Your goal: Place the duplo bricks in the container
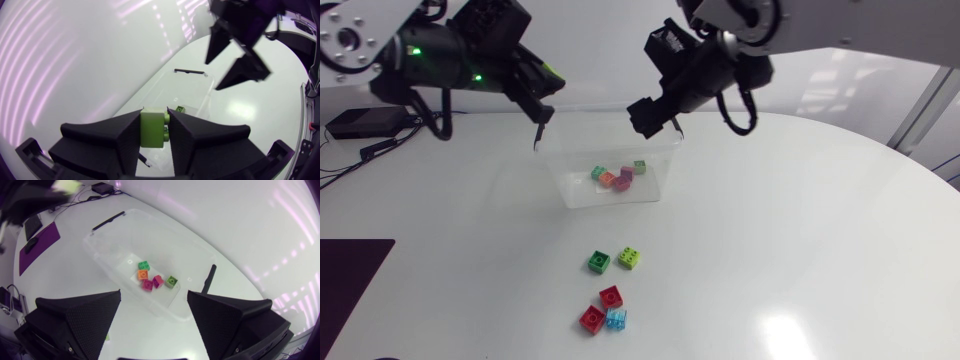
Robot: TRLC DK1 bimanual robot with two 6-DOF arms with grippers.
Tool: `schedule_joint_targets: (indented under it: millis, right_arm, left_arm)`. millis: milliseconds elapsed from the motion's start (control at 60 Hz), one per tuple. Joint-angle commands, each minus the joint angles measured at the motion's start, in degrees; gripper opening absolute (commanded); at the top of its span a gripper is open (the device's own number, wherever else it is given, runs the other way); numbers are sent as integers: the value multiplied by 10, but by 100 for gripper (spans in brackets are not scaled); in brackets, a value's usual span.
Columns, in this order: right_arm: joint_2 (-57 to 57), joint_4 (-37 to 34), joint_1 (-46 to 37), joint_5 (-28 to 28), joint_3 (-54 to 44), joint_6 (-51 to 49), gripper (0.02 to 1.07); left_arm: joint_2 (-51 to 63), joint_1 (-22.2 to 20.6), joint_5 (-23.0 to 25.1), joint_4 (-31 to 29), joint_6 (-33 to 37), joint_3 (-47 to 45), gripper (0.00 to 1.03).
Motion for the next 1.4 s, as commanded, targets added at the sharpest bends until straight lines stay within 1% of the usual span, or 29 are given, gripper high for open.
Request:
schedule_joint_targets:
  millis: [0,133,167,200,233,267,283,333,467,567,667,767,867,1000,1050,1133,1183,1233,1267,1333,1383]
  right_arm:
    - [-81,-17,23,-8,-97,-16,103]
    - [-157,-18,71,-9,-228,-15,103]
    - [-165,-17,82,-9,-256,-11,103]
    - [-169,-14,95,-9,-278,-8,103]
    - [-168,-11,109,-9,-297,-6,103]
    - [-163,-1,119,-9,-319,-4,103]
    - [-158,6,125,-9,-328,-2,103]
    - [-142,19,134,-9,-347,-1,103]
    - [-88,60,138,-11,-361,-6,103]
    - [-41,81,137,-11,-348,-15,103]
    - [3,93,133,-13,-329,-25,103]
    - [45,98,133,-16,-305,-30,103]
    - [79,98,134,-16,-279,-33,103]
    - [121,97,127,-15,-238,-37,103]
    - [138,90,125,-15,-221,-38,100]
    - [154,86,122,-15,-204,-38,89]
    - [161,78,118,-15,-195,-38,73]
    - [167,74,116,-14,-191,-38,53]
    - [171,68,116,-14,-189,-38,43]
    - [174,58,116,-11,-187,-37,30]
    - [173,56,112,-11,-190,-37,27]
  left_arm:
    - [69,11,4,21,-34,43,28]
    - [151,19,1,52,-53,103,29]
    - [175,22,-6,59,-56,119,30]
    - [198,23,-21,71,-60,133,33]
    - [234,27,-34,71,-67,159,49]
    - [259,31,-34,51,-69,184,76]
    - [266,33,-34,50,-72,189,86]
    - [271,36,-34,50,-74,191,98]
    - [210,33,-34,53,-73,133,99]
    - [109,22,-25,49,-70,53,99]
    - [10,5,5,5,-51,-16,99]
    - [-64,-9,27,-45,-8,-88,99]
    - [-99,-11,39,-72,32,-159,99]
    - [-105,-23,40,-77,61,-238,99]
    - [-91,-32,40,-77,66,-259,99]
    - [-61,-41,40,-75,67,-274,99]
    - [-44,-47,40,-73,67,-277,99]
    - [-29,-51,40,-72,65,-276,99]
    - [-18,-54,40,-69,63,-275,99]
    - [1,-62,40,-68,61,-269,99]
    - [13,-69,40,-68,57,-264,99]
